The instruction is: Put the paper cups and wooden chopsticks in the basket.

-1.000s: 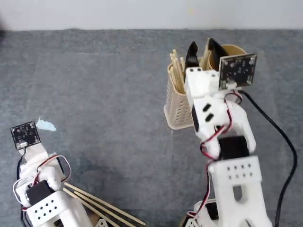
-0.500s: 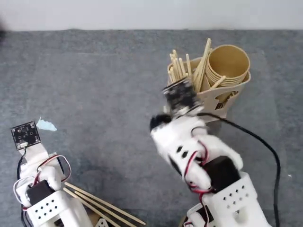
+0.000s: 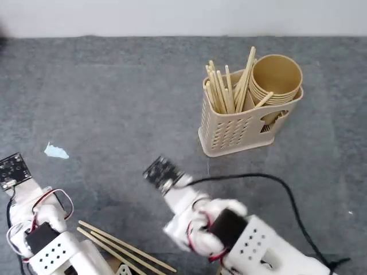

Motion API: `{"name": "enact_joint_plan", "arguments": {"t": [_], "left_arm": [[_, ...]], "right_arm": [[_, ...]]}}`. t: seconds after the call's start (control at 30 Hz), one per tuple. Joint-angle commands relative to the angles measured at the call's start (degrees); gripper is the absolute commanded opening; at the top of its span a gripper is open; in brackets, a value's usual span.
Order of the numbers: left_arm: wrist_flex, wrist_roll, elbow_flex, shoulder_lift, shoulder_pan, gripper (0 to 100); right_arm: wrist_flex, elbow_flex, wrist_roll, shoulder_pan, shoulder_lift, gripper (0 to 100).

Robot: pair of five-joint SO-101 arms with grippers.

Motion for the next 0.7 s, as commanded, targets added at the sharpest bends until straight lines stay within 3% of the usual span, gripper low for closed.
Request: {"name": "enact_joint_plan", "arguments": {"t": [0.0, 0.37, 0.57, 0.67], "left_arm": [[-1.49, 0.18, -1.36, -0.7, -0.44, 1], [-2.11, 0.26, -1.36, -0.7, -0.35, 1], [-2.55, 0.35, -1.36, -0.7, -0.53, 1], [-2.55, 0.35, -1.36, -0.7, -0.53, 1]], "right_arm": [[-5.49, 3.16, -2.02, -6.73, -1.45, 3.2], [-24.22, 16.62, -2.9, -19.21, -1.1, 4.3], [-23.96, 16.97, -6.51, -24.13, -1.01, 28.8], [-24.13, 16.88, -7.91, -27.03, -1.01, 29.3]]}}
